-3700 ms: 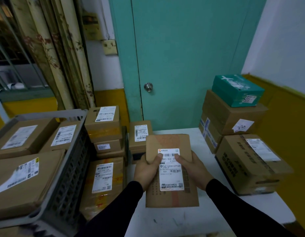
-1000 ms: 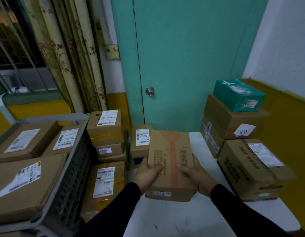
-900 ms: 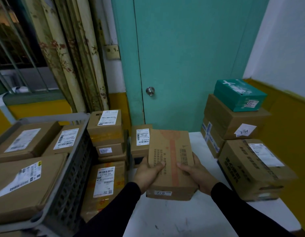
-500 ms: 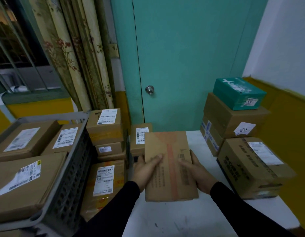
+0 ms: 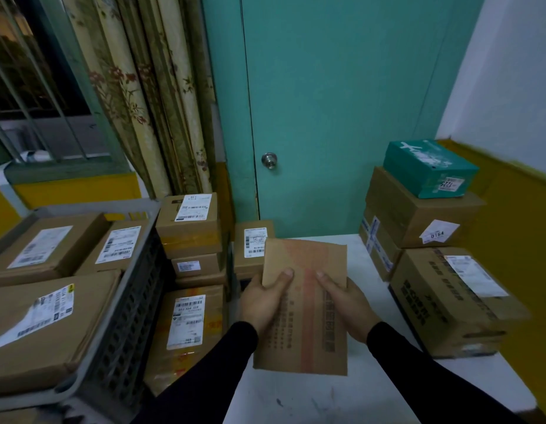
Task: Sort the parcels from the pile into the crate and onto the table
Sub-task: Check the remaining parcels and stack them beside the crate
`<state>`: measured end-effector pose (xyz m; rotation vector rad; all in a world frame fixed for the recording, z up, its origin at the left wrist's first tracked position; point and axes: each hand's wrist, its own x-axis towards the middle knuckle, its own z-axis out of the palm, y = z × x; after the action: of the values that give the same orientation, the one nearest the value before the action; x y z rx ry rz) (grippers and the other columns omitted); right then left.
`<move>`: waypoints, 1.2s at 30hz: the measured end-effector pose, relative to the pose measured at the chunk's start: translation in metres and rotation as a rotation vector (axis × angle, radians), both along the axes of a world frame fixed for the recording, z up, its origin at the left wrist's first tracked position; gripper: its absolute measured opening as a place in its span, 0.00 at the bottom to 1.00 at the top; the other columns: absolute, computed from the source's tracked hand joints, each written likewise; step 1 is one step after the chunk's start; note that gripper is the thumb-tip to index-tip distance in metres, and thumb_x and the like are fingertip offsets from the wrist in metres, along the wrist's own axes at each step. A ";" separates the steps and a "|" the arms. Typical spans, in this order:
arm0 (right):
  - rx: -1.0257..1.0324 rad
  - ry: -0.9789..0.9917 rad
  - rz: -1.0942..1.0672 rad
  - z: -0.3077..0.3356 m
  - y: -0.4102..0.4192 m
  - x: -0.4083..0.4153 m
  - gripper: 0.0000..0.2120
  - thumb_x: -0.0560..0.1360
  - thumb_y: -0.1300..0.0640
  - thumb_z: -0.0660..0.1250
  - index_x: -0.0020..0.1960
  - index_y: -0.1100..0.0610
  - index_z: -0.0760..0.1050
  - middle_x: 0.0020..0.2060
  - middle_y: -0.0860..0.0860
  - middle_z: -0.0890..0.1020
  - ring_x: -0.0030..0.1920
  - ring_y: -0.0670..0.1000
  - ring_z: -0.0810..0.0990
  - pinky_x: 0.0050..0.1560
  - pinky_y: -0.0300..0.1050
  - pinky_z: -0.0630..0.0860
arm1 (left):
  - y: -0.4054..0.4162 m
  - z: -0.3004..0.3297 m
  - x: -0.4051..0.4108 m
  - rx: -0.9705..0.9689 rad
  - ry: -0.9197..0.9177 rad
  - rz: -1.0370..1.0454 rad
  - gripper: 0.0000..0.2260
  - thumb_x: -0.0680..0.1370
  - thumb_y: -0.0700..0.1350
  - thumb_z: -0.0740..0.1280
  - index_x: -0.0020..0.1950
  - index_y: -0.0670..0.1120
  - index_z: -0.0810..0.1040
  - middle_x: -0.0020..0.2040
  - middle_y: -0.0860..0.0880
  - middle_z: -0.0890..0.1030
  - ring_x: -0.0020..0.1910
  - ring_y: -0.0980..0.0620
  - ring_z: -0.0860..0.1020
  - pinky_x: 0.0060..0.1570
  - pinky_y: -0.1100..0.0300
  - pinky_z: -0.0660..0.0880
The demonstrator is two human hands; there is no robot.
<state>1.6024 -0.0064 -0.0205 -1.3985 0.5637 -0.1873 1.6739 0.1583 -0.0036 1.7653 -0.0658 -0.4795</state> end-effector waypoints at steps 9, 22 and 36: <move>0.007 -0.008 0.013 0.005 -0.001 0.001 0.19 0.78 0.44 0.70 0.61 0.56 0.80 0.49 0.53 0.88 0.48 0.55 0.88 0.56 0.58 0.82 | 0.001 0.001 0.004 0.062 -0.057 -0.036 0.25 0.75 0.68 0.68 0.66 0.55 0.78 0.53 0.57 0.84 0.51 0.54 0.83 0.60 0.49 0.79; -0.073 0.019 0.028 0.024 -0.015 0.008 0.15 0.87 0.48 0.52 0.56 0.44 0.79 0.59 0.45 0.82 0.56 0.43 0.79 0.55 0.41 0.72 | 0.021 0.015 0.026 -0.182 0.238 0.030 0.19 0.77 0.60 0.70 0.54 0.45 0.84 0.47 0.44 0.87 0.47 0.43 0.86 0.56 0.46 0.81; 0.340 0.089 0.153 0.010 -0.029 0.001 0.27 0.75 0.39 0.67 0.67 0.55 0.78 0.60 0.60 0.84 0.61 0.62 0.83 0.64 0.63 0.77 | 0.007 0.014 0.014 0.330 -0.204 -0.048 0.28 0.82 0.65 0.54 0.80 0.55 0.61 0.77 0.43 0.66 0.74 0.40 0.68 0.74 0.41 0.63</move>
<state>1.6035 -0.0357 -0.0104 -1.1164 0.5314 0.0917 1.6876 0.1650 0.0103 2.1373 -0.1814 -0.3566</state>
